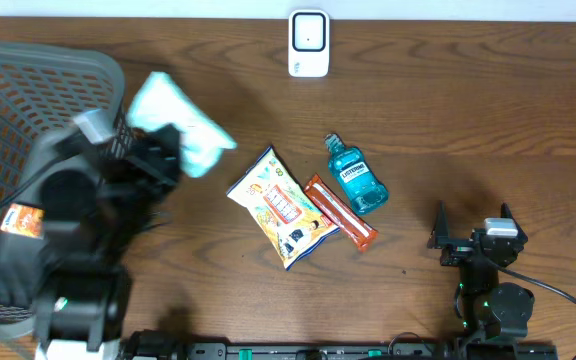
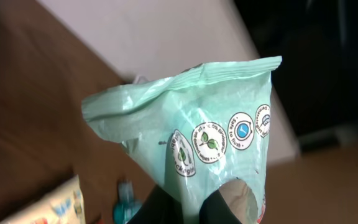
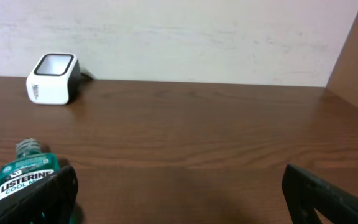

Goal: Scan the item barcode
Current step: 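Lift the wipes pack out with the left gripper toward table center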

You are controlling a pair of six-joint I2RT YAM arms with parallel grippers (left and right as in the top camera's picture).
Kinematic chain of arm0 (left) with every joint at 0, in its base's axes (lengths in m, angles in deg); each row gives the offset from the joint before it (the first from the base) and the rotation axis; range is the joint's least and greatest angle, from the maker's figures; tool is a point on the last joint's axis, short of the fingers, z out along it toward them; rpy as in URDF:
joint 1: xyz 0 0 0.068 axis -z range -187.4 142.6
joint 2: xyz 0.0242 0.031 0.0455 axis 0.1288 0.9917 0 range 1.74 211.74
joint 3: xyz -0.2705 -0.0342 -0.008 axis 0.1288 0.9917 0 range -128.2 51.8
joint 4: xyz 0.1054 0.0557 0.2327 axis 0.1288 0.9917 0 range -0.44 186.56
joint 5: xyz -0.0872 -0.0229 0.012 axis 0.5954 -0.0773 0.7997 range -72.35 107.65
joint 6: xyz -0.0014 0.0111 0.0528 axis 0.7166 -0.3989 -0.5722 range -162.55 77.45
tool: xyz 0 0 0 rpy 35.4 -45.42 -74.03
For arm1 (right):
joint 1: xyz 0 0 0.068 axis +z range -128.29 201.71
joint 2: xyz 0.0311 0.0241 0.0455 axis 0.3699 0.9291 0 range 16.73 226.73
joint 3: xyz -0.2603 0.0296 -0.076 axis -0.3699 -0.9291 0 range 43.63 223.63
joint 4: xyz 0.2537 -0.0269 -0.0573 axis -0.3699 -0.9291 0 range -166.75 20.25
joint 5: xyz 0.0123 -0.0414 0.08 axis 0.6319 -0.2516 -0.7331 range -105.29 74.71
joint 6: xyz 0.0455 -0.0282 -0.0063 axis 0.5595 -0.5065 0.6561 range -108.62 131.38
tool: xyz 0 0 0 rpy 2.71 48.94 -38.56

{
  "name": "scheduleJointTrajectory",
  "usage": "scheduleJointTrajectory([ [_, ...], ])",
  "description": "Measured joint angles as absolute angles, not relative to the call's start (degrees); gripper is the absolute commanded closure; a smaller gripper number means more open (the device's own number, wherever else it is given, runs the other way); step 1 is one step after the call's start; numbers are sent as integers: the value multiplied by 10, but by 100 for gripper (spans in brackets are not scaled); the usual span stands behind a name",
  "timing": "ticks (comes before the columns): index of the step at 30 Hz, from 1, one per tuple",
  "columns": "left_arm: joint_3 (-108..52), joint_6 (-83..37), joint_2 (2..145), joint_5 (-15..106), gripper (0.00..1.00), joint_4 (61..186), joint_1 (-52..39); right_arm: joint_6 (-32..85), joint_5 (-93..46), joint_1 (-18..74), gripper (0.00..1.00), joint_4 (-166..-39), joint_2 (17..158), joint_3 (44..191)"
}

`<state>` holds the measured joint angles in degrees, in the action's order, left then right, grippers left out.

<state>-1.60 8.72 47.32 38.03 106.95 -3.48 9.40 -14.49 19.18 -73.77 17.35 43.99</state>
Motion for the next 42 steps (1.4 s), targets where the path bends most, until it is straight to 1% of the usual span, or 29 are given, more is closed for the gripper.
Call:
scheduleJointTrajectory([
  [4, -16, 87, 547, 328, 93, 1038, 87, 94, -145, 192, 1, -738, 174, 440],
  [7, -16, 87, 633, 288, 93, 994, 185, 94, -145, 192, 1, -738, 174, 440],
  [11, -16, 87, 742, 247, 93, 927, 274, 94, -145, 192, 1, -738, 174, 440],
  [15, -15, 87, 861, 228, 93, 812, 339, 94, -145, 192, 1, -738, 174, 440],
  [17, -15, 89, 920, 220, 93, 717, 363, 94, -145, 192, 1, -737, 174, 440],
  [21, -17, 89, 1019, 213, 93, 583, 400, 94, -145, 192, 1, -737, 174, 440],
  [29, -16, 113, 1159, 200, 92, 445, 414, 94, -145, 192, 1, -738, 174, 440],
  [36, -16, 147, 1182, 196, 92, 439, 415, 94, -145, 192, 1, -738, 174, 440],
  [42, -19, 160, 1182, 187, 92, 493, 415, 94, -145, 192, 1, -738, 174, 440],
])
